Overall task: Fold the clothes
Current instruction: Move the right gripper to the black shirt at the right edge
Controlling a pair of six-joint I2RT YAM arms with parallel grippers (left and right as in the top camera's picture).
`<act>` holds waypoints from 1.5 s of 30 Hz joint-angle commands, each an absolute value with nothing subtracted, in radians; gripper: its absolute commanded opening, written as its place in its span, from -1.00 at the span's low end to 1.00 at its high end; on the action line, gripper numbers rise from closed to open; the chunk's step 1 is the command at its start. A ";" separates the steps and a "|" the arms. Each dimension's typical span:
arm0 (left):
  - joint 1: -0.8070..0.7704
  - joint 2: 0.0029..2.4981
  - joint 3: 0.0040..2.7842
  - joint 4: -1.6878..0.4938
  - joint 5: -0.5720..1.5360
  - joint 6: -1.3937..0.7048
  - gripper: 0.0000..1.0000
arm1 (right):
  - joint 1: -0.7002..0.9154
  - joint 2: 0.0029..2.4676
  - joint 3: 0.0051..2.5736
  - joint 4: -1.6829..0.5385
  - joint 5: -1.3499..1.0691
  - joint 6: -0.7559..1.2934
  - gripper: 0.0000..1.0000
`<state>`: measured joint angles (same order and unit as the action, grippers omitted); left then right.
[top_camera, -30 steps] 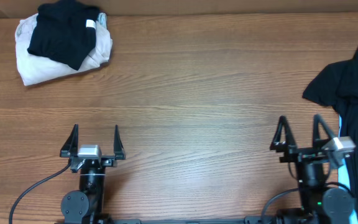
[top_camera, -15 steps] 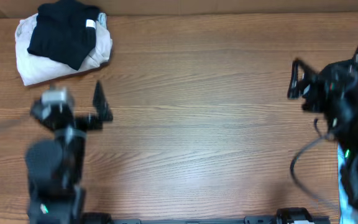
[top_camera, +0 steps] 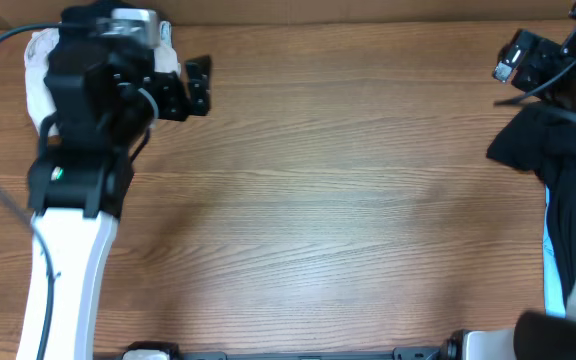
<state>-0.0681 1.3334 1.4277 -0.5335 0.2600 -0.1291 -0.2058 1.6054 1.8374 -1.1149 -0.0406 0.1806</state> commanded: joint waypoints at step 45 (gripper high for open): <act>-0.302 1.731 1.442 -0.651 -0.041 -0.225 1.00 | -0.277 2.170 1.552 -0.876 0.179 0.266 -0.27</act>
<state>-0.2951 1.7218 1.4281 -0.6582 -0.0277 -0.2192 -0.2714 2.1685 1.5761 -0.8906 0.1642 0.2626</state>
